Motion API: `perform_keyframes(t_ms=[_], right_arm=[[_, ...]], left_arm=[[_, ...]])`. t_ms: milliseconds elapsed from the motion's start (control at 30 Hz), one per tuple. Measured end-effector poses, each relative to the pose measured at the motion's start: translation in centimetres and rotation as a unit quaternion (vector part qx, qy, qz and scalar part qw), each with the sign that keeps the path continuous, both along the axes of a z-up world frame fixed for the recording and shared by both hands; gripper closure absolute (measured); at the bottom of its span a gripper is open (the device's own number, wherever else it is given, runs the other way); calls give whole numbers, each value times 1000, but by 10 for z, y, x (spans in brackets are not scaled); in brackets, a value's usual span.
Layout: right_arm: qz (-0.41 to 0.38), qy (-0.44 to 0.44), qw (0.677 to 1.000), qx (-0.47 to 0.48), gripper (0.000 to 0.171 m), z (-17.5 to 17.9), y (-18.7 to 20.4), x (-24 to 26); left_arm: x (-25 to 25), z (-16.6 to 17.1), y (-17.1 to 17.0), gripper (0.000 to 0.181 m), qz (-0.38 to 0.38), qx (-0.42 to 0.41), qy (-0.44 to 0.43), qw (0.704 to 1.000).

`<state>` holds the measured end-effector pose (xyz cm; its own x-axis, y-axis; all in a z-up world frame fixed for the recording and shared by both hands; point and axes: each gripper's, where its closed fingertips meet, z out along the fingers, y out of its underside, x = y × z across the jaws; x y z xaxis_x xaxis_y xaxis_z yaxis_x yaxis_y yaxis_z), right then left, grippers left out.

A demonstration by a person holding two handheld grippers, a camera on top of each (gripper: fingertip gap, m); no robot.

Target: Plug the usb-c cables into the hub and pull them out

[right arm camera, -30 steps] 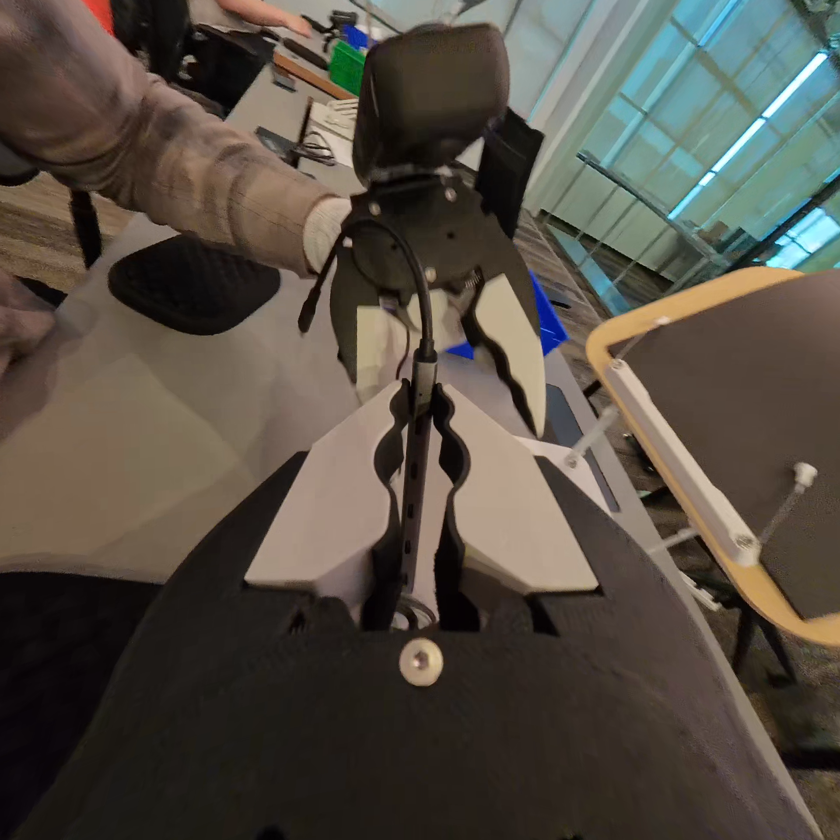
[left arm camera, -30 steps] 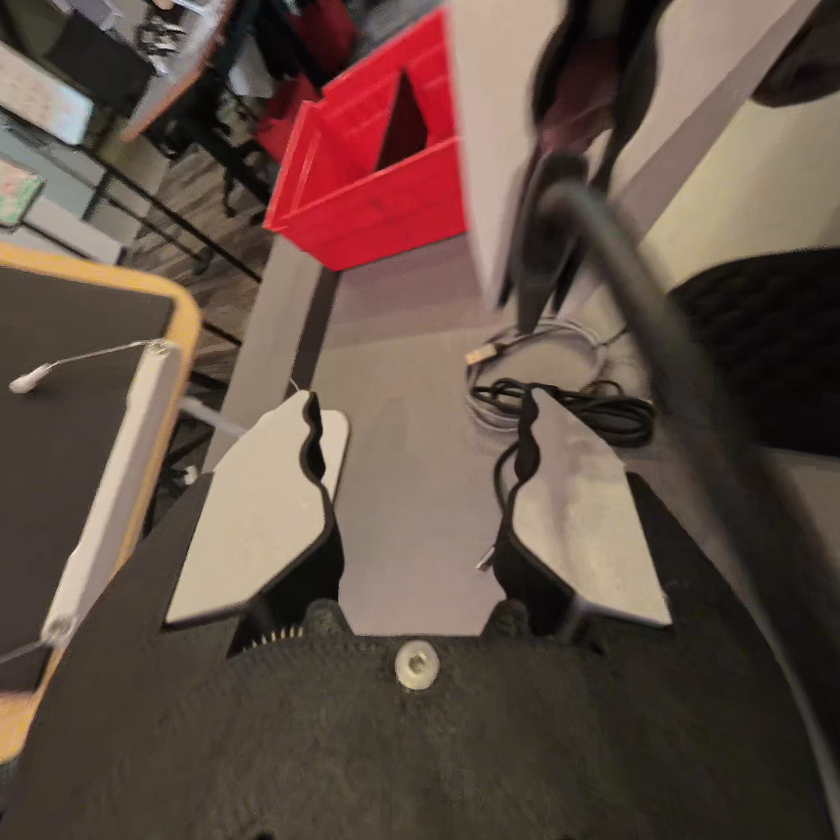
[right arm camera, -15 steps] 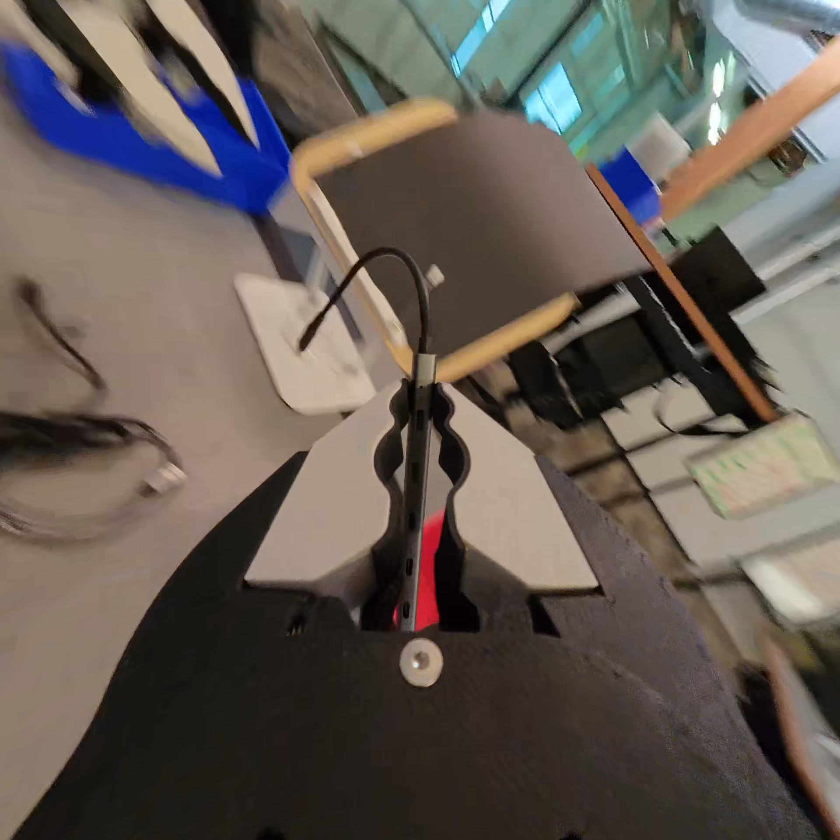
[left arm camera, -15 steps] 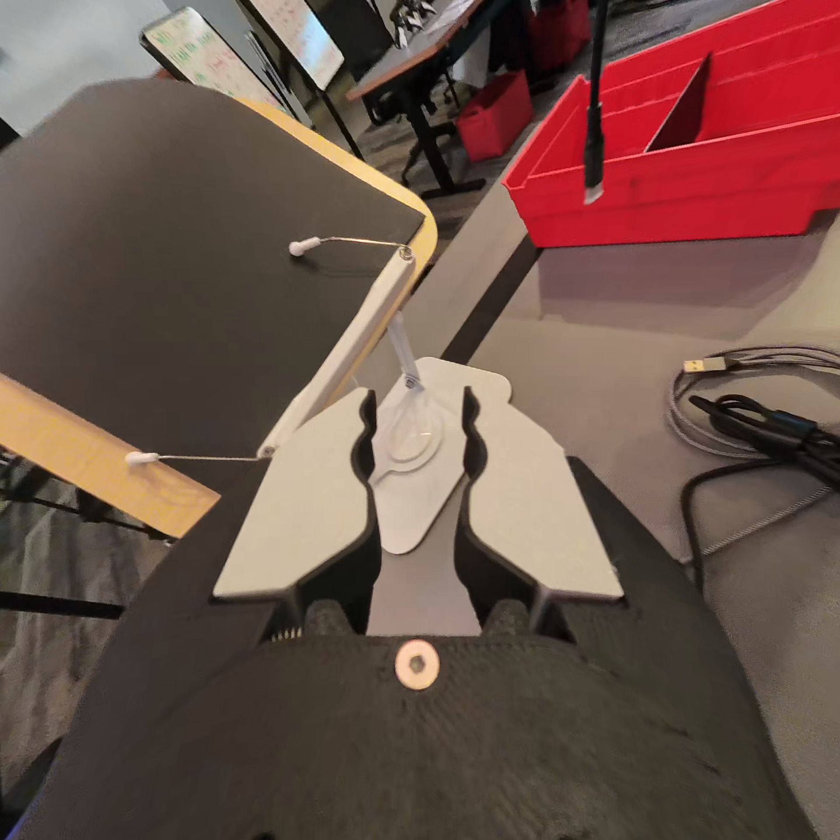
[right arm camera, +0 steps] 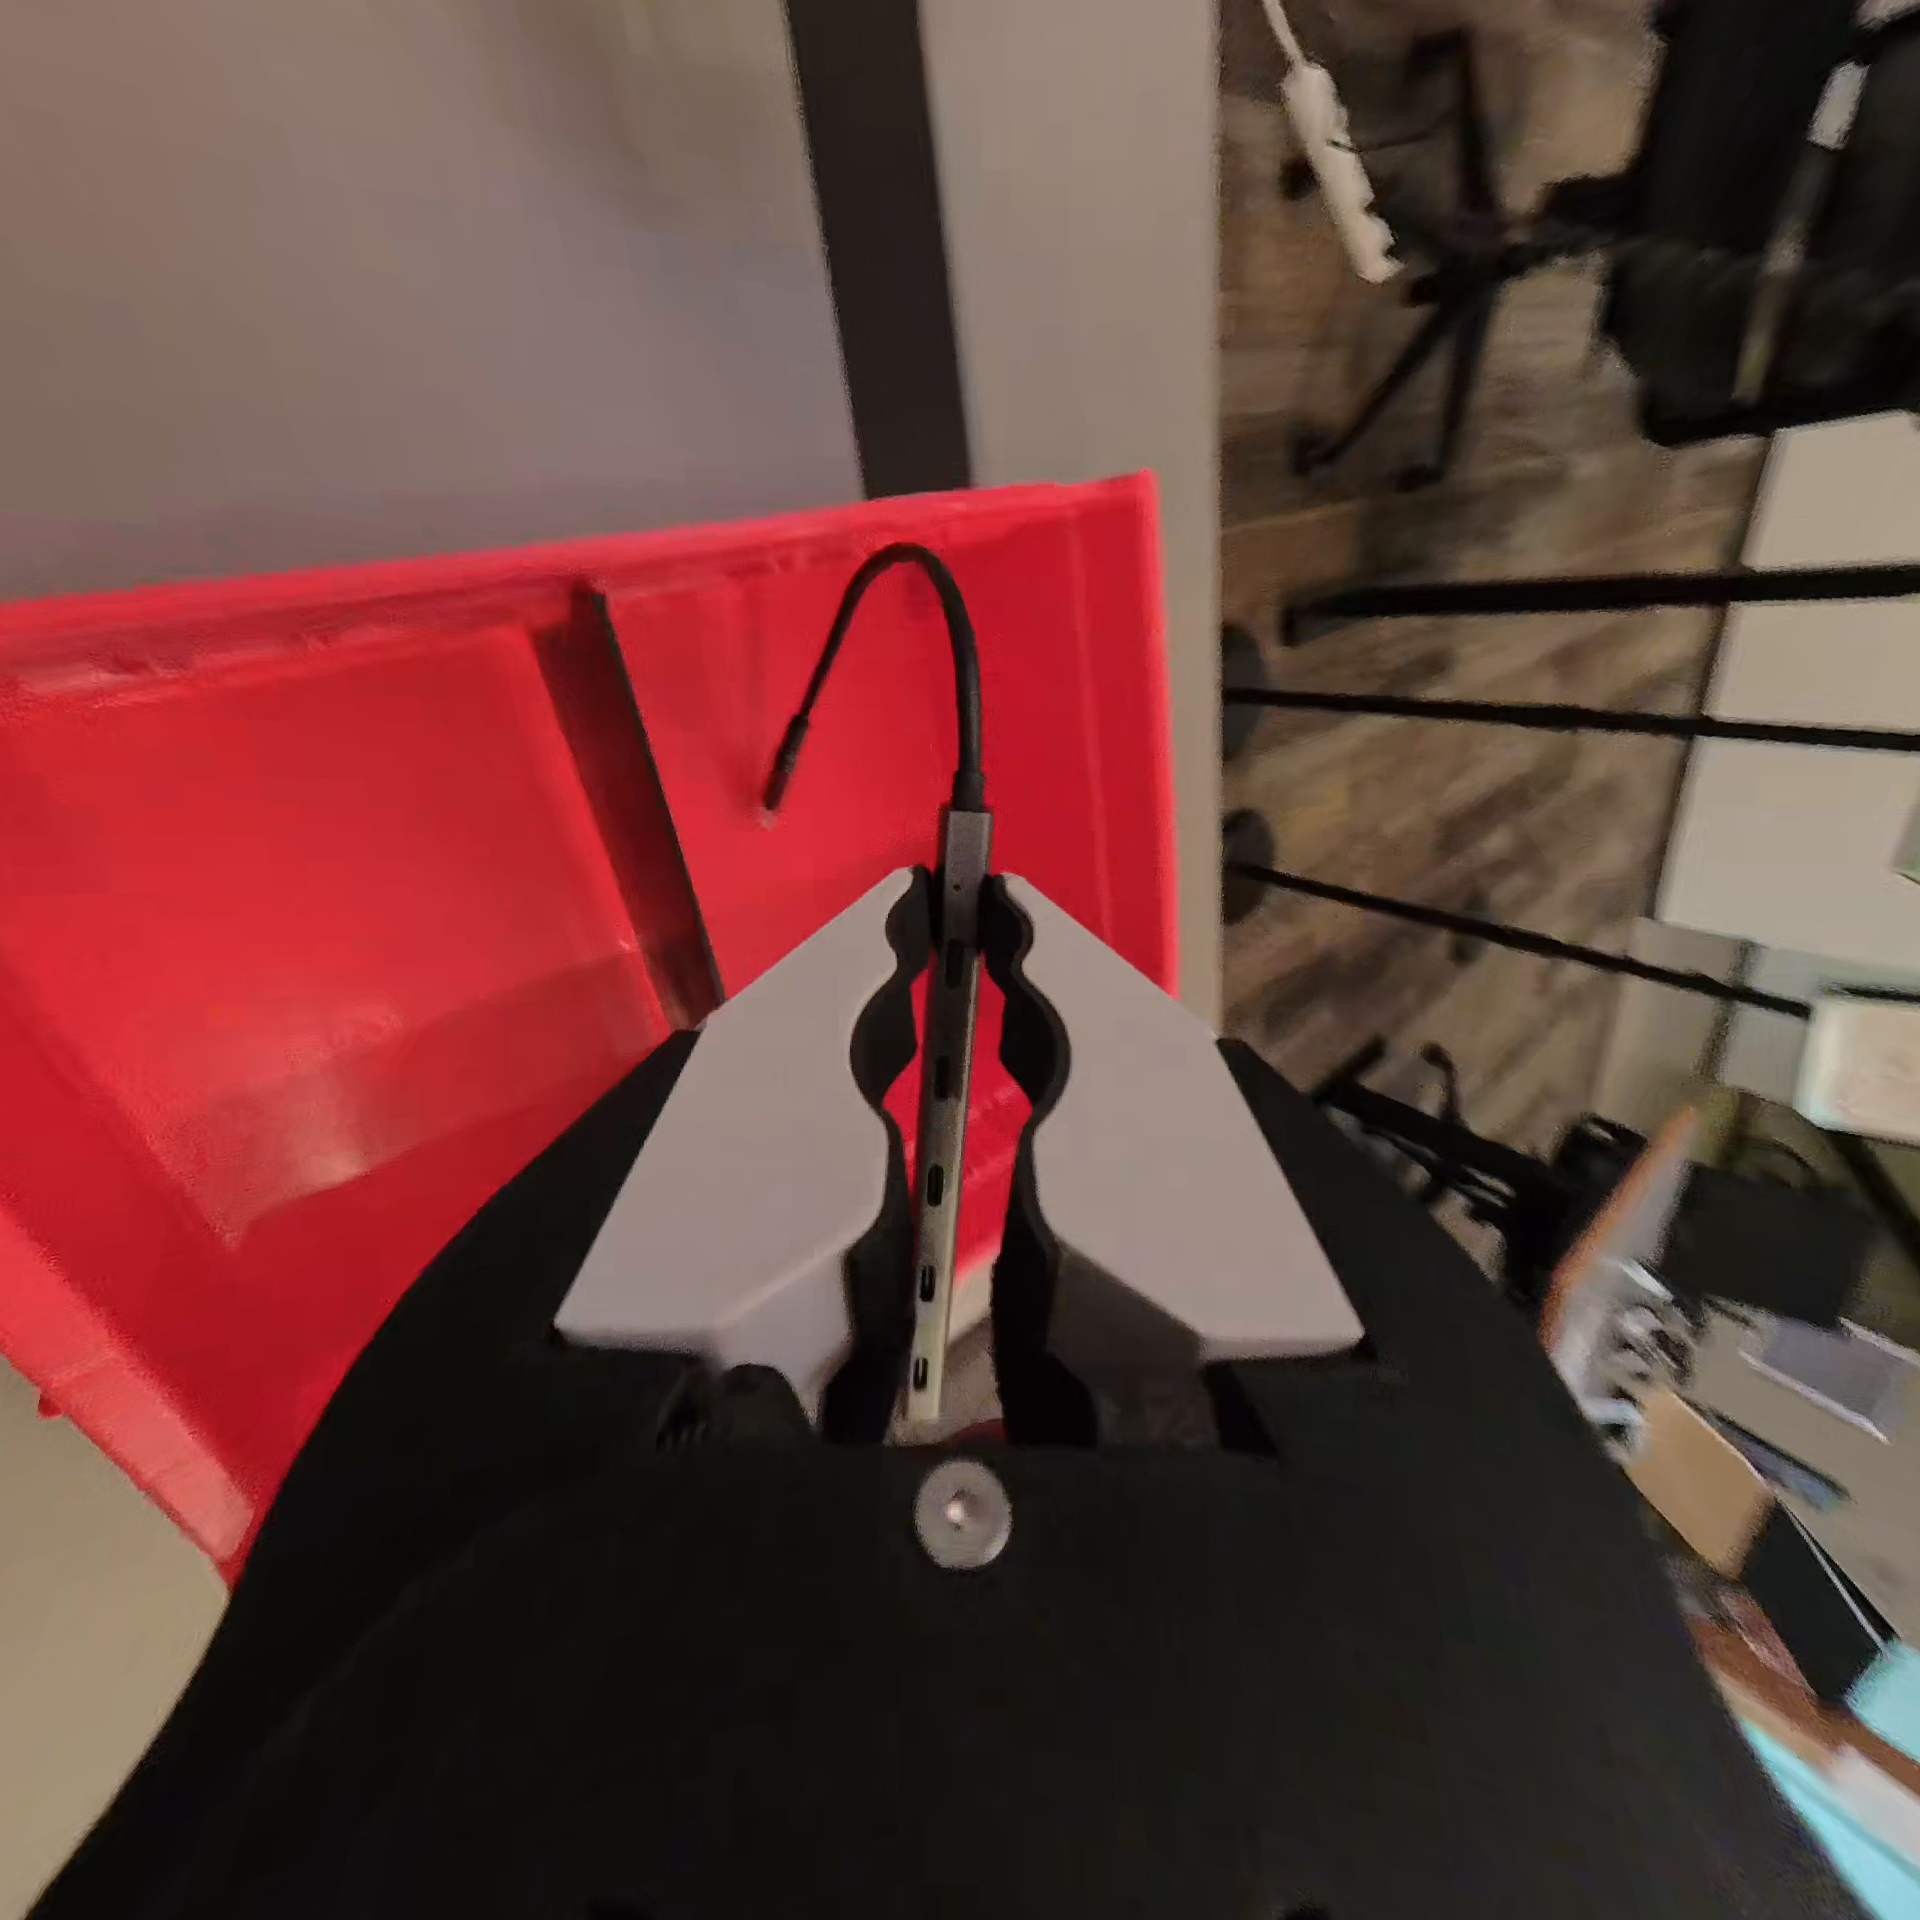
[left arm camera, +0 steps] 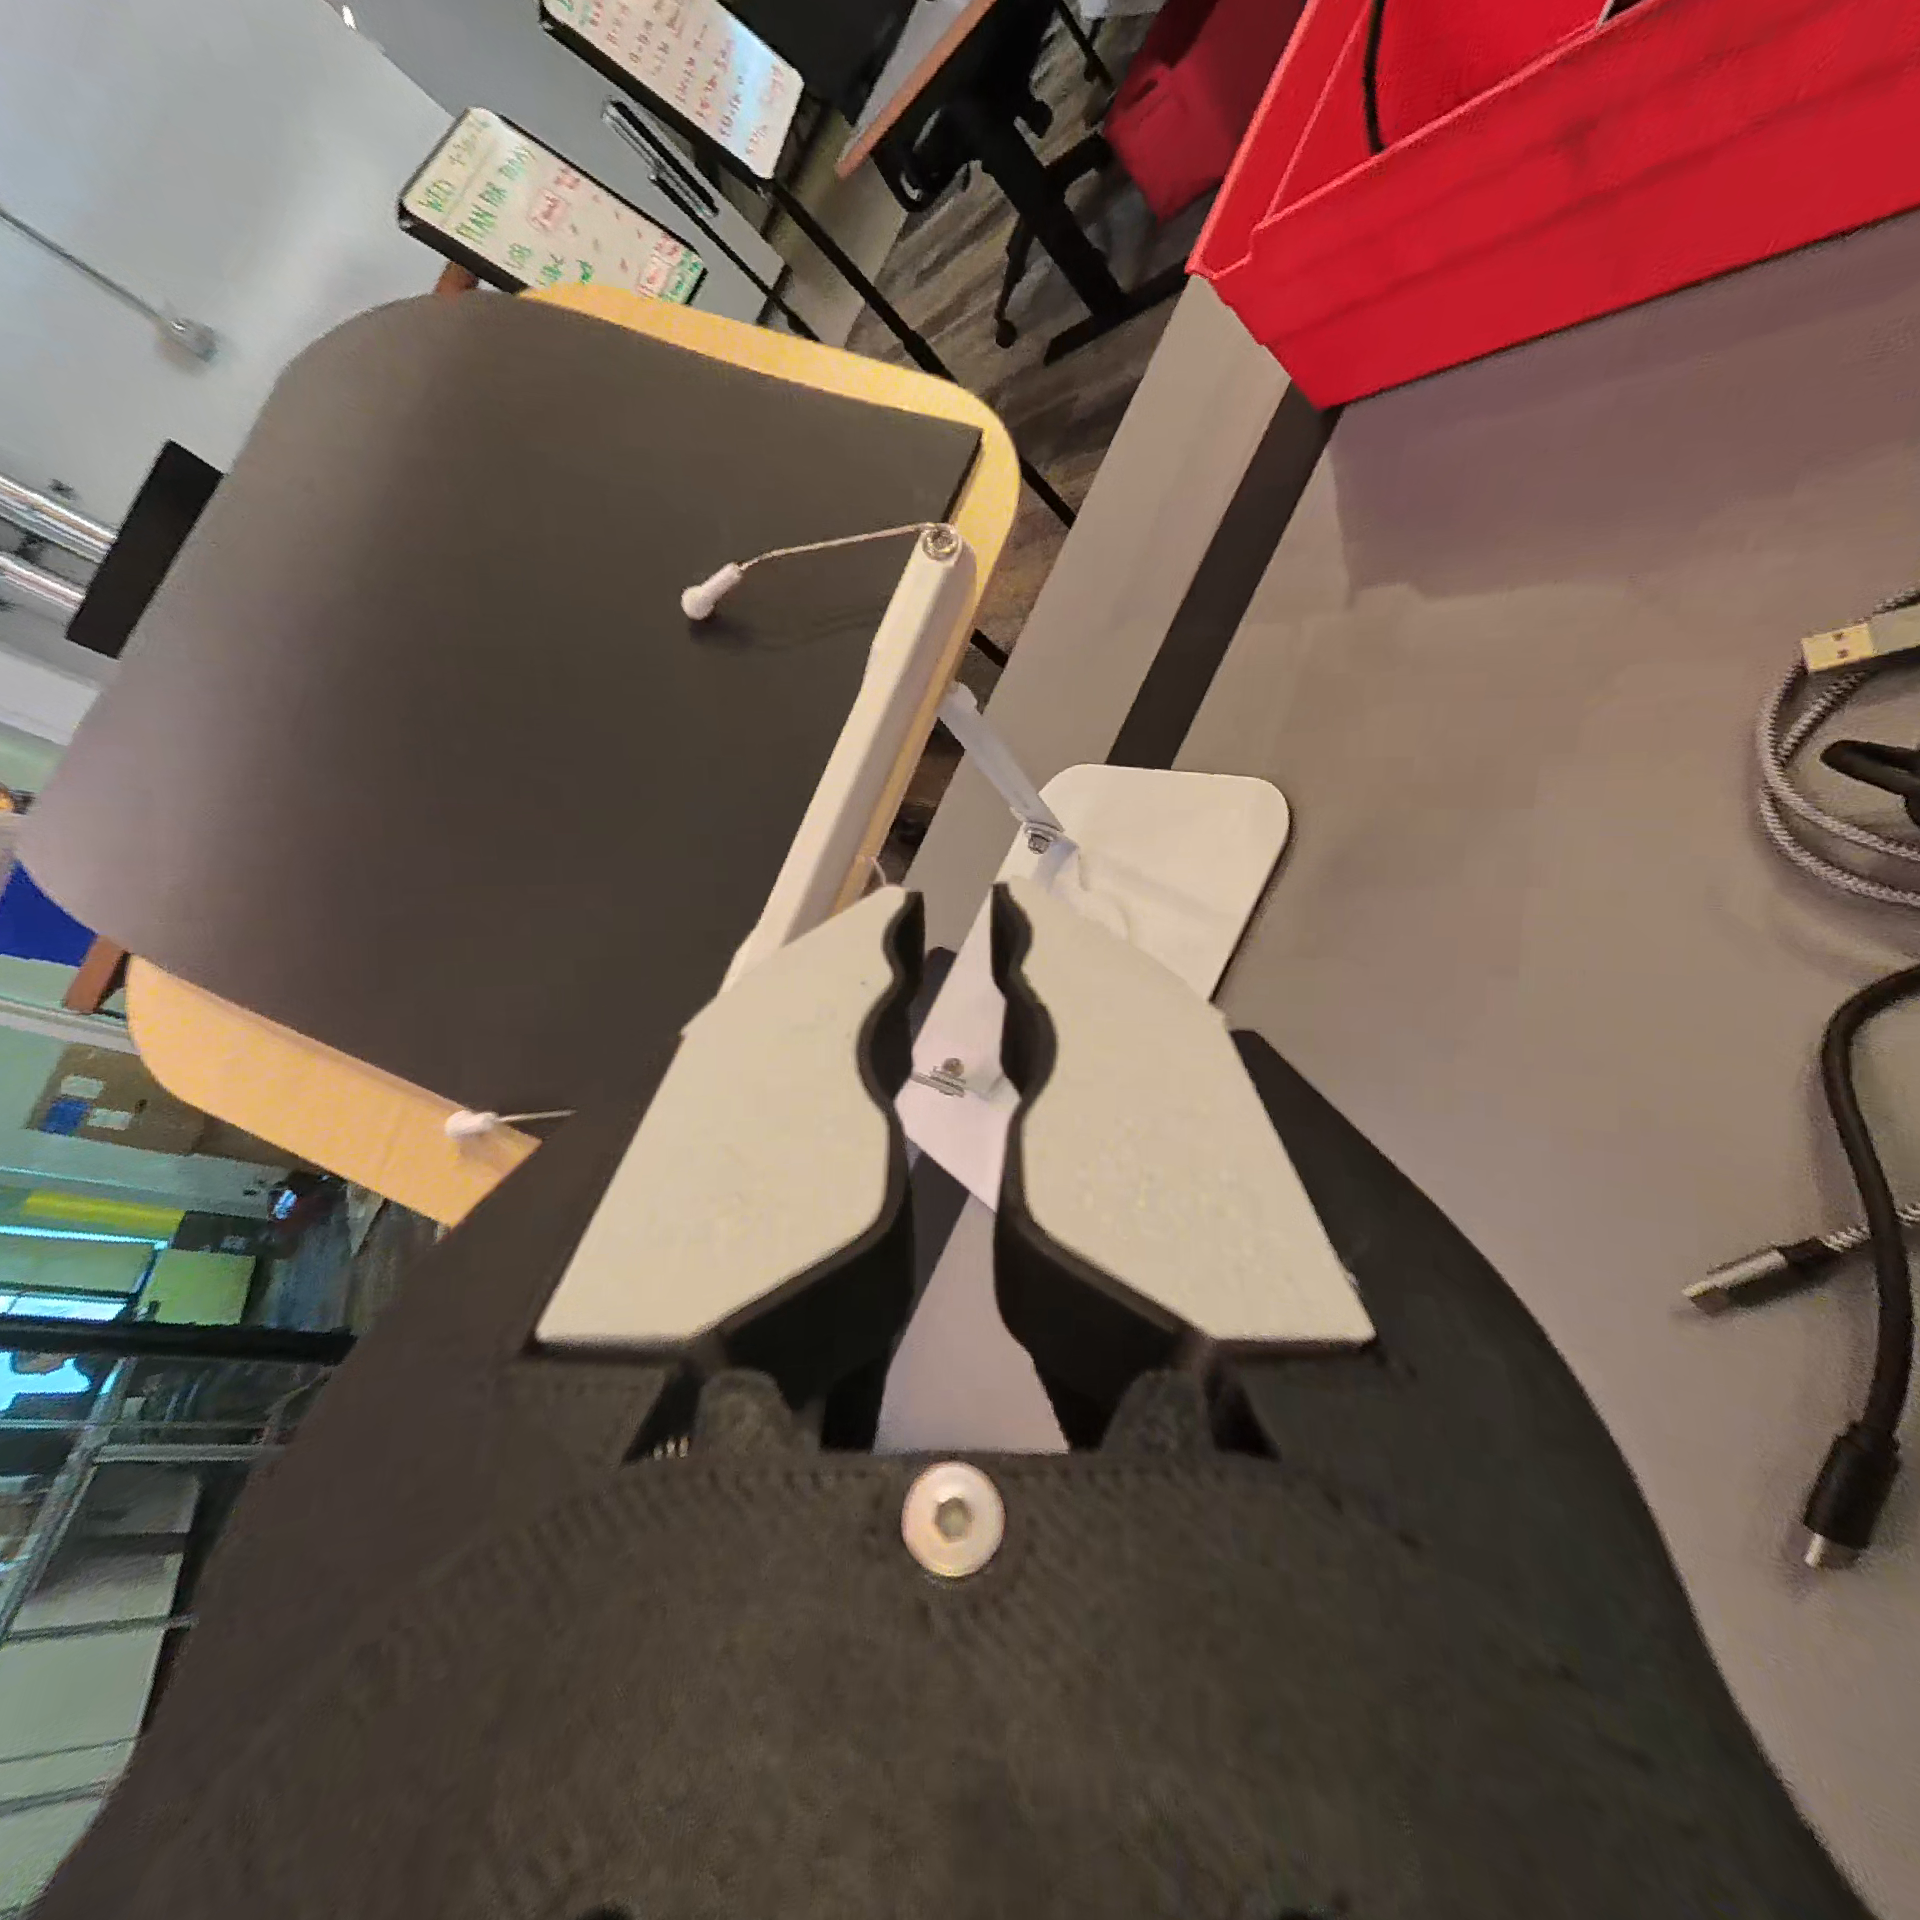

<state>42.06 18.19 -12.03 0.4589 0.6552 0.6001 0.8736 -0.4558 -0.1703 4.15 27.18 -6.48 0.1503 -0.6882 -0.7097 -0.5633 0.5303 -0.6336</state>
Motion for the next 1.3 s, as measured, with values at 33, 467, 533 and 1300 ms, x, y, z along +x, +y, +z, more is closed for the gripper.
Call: perform_keyframes(t_ms=[33,467,533,1300], right_arm=[[6,18,1000,-12,164,-10,5,-1],[-82,75,989,-99,134,-96,44,55],[-82,59,989,-106,109,-97,42,54],[284,94,949,-97,105,-91,-70,-313]], left_arm=[[-1,-1,0,169,-4,-4,1,1000],[-13,-8,16,167,8,-34,15,999],[-15,-8,18,166,8,-38,17,999],[-40,35,9,165,17,-16,-12,1000]])
